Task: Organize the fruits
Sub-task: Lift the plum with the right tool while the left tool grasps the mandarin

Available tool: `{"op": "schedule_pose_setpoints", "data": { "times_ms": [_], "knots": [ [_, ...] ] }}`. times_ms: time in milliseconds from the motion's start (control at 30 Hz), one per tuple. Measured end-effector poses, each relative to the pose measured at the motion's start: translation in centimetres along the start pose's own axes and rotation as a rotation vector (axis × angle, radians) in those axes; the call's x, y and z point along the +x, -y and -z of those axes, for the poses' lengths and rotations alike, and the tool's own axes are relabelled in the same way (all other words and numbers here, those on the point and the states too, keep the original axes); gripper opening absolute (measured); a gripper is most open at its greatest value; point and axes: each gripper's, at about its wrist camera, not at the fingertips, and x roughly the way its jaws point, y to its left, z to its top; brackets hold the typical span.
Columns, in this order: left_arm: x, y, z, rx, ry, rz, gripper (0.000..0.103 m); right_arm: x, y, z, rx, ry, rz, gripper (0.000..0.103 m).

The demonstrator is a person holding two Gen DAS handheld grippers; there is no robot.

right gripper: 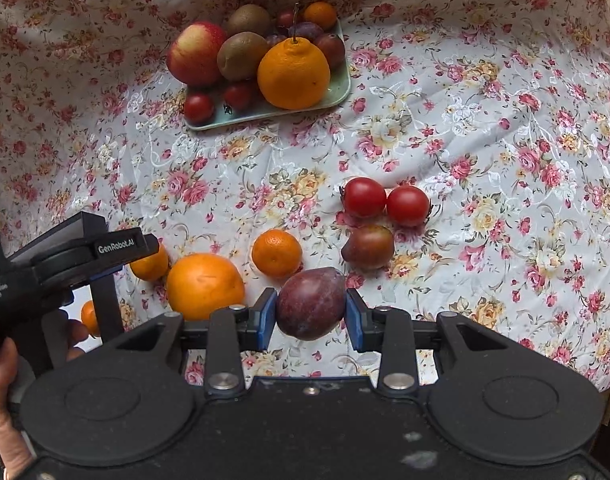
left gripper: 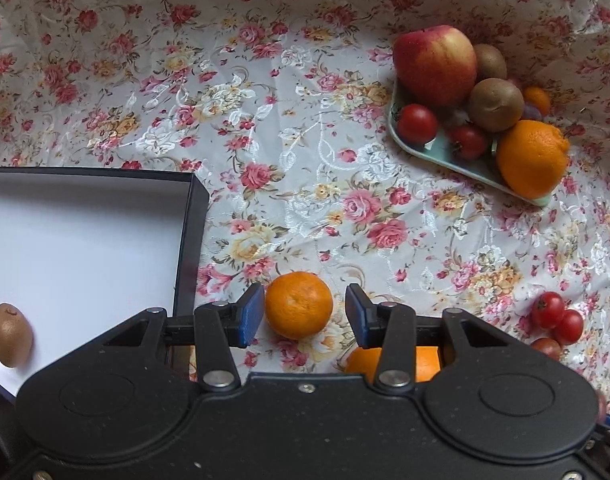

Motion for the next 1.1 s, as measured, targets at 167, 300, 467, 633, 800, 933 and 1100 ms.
{"op": "schedule_pose_setpoints", "data": {
  "times_ms": [167, 300, 467, 633, 800, 933, 1100],
  "knots": [
    [1.0, -0.1, 0.1, -0.009, -0.019, -0.036, 0.051, -0.2, 0.0, 0.0, 0.001, 0.007, -0.007, 0.037],
    [1.4, 0.1, 0.2, 0.005, -0.020, -0.071, 0.052, 0.0, -0.1, 0.0, -0.001, 0.005, -0.003, 0.037],
    [1.4, 0.0, 0.3, -0.010, -0.021, -0.070, 0.053, -0.1, 0.0, 0.2, -0.006, 0.014, 0.008, 0.037],
    [0.5, -0.1, 0.0, -0.044, 0.014, -0.044, 0.053, -0.6, 0.5, 0.3, -0.001, 0.032, -0.008, 0.037],
    [1.9, -0.1, 0.1, -0.049, -0.033, -0.053, 0.053, -0.8, 0.8, 0.3, 0.008, 0.034, -0.014, 0.037],
    [3.1, 0.0, 0.4, -0.061, -0.077, -0.041, 0.053, -0.7, 1.1, 0.3, 0.015, 0.032, -0.020, 0.037],
    [3.6, -0.3, 0.4, -0.094, -0.088, -0.027, 0.053, -0.8, 1.2, 0.4, 0.015, 0.035, -0.018, 0.037]
  ]
}}
